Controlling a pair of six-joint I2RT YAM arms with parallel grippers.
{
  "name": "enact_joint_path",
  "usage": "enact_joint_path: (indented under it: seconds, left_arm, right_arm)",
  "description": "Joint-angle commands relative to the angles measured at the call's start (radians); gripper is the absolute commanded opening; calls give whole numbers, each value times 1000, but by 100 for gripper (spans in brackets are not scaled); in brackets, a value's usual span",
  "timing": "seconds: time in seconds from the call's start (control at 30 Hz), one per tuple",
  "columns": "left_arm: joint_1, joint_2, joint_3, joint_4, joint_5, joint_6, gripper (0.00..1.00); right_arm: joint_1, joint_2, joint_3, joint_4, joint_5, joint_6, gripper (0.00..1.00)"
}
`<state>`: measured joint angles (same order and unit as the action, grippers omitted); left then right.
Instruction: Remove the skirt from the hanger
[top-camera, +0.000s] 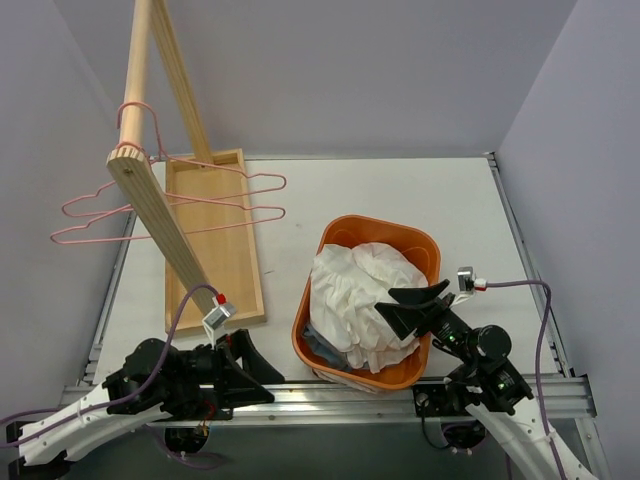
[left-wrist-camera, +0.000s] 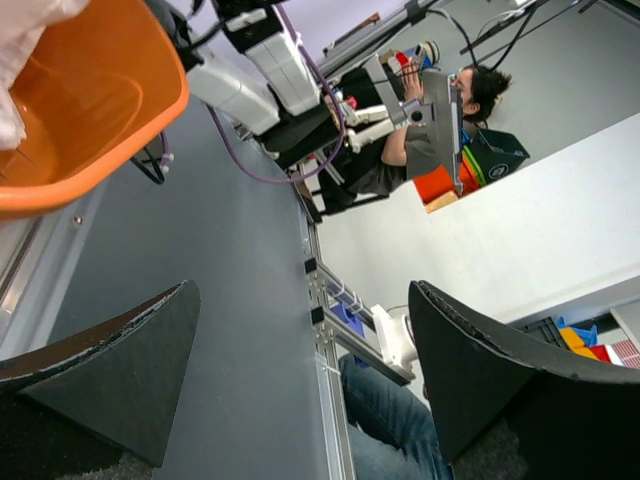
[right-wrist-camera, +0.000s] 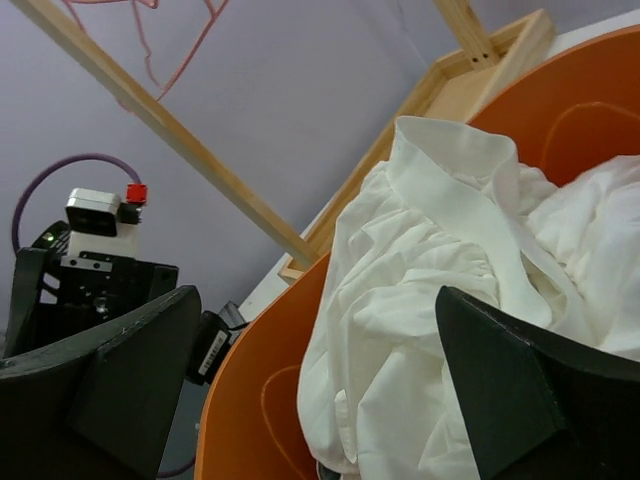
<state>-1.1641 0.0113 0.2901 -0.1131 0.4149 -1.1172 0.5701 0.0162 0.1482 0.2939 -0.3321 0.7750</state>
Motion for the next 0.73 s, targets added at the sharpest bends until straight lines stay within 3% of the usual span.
enact_joint_path:
  seconds: [0.0,0.03,0.1,0.4,0.7]
  left_arm:
    - [-5,-83,-14,87,50,-35,94]
    - [-5,-82,-16,89,53,-35,94]
    - [-6,-85,-16,78,56,-35,94]
    - [-6,-85,-31,96,91,-53,94]
    - [-5,-85,-94,227,90,-113,94]
  right_arm:
    - [-1,-9,-91,405,-119,70,100]
    - [1,-9,-145,533,-125,122,100]
    - [1,-9,-206,614,-125,154,100]
    - [8,-9,-210,496,-39,92,100]
    - [27,-9,-205,427,16,70,100]
